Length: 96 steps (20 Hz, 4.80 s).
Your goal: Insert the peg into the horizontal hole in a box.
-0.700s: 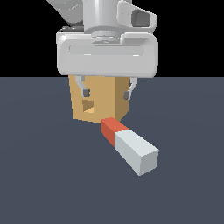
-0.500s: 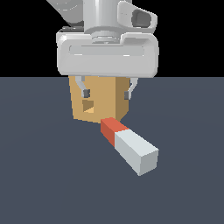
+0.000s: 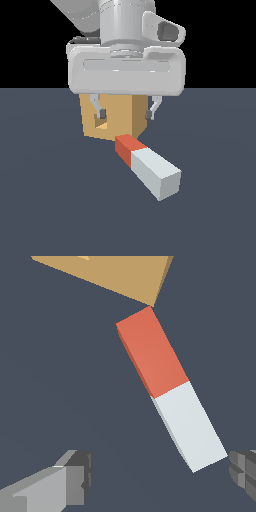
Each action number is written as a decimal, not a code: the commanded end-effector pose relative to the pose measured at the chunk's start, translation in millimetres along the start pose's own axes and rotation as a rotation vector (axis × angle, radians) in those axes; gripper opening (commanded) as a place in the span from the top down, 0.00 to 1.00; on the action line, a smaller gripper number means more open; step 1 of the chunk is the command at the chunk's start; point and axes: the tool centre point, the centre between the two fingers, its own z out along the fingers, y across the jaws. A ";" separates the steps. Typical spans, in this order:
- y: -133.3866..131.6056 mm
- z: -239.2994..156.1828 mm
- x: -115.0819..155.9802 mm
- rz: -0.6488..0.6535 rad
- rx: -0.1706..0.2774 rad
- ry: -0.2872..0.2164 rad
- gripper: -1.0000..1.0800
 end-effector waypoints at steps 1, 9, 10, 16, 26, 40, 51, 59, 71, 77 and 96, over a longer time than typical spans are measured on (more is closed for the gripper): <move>4.1 6.0 -1.8 -0.038 -0.002 0.001 0.04; 25.7 33.5 -7.2 -0.223 -0.014 0.006 0.04; 28.8 37.2 -7.5 -0.248 -0.015 0.007 0.04; 44.8 55.8 -8.0 -0.376 -0.023 0.010 0.04; 58.8 71.1 -5.9 -0.485 -0.030 0.012 0.04; 58.3 79.9 -5.2 -0.481 -0.029 0.012 0.04; 58.7 120.6 -4.6 -0.479 -0.029 0.011 0.04; 59.3 120.1 -4.7 -0.479 -0.029 0.011 1.00; 52.4 119.3 -5.5 -0.455 -0.028 0.012 1.00; 35.8 116.6 -7.2 -0.395 -0.028 0.013 1.00; -75.0 97.7 7.6 0.012 -0.025 0.019 1.00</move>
